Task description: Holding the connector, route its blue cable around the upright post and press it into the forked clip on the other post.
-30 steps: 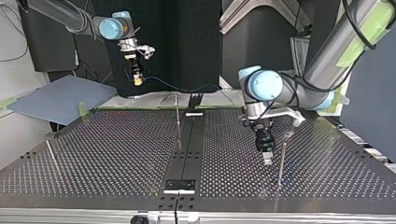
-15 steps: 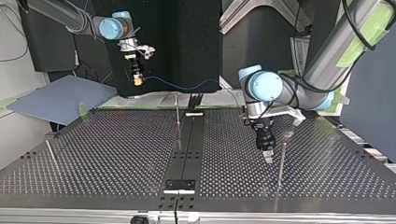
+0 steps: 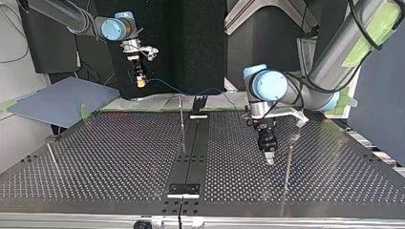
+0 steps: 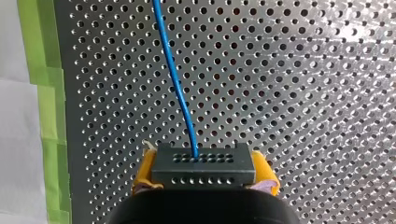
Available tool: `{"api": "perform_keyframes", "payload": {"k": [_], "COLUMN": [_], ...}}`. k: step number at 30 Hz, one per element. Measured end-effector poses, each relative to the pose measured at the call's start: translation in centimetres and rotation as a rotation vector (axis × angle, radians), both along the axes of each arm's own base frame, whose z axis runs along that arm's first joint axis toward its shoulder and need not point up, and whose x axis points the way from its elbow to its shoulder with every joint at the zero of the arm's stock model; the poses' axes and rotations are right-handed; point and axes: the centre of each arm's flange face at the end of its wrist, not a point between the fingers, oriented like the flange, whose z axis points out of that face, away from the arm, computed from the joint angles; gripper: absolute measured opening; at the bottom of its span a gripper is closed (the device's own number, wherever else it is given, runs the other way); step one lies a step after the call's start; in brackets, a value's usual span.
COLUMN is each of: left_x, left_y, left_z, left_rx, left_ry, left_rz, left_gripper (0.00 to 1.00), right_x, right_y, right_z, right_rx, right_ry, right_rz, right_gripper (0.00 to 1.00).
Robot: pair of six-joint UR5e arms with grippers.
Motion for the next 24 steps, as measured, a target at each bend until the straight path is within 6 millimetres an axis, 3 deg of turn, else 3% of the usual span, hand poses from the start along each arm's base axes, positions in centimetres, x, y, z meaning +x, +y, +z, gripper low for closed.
{"api": "perform_keyframes", "payload": {"k": [24], "left_x": [-0.27], "left_y": [0.41], "left_z": [0.2], "left_rx": [-0.156], "left_ry": [-0.053], "left_rz": [-0.052], "left_gripper": [1.0], "right_x": [-0.01], "right_y": [0.05], "right_z": [-0.04], "right_rx": [0.003], "right_ry": [0.002], "right_rz": [0.0], "right_gripper": [0.0]}}
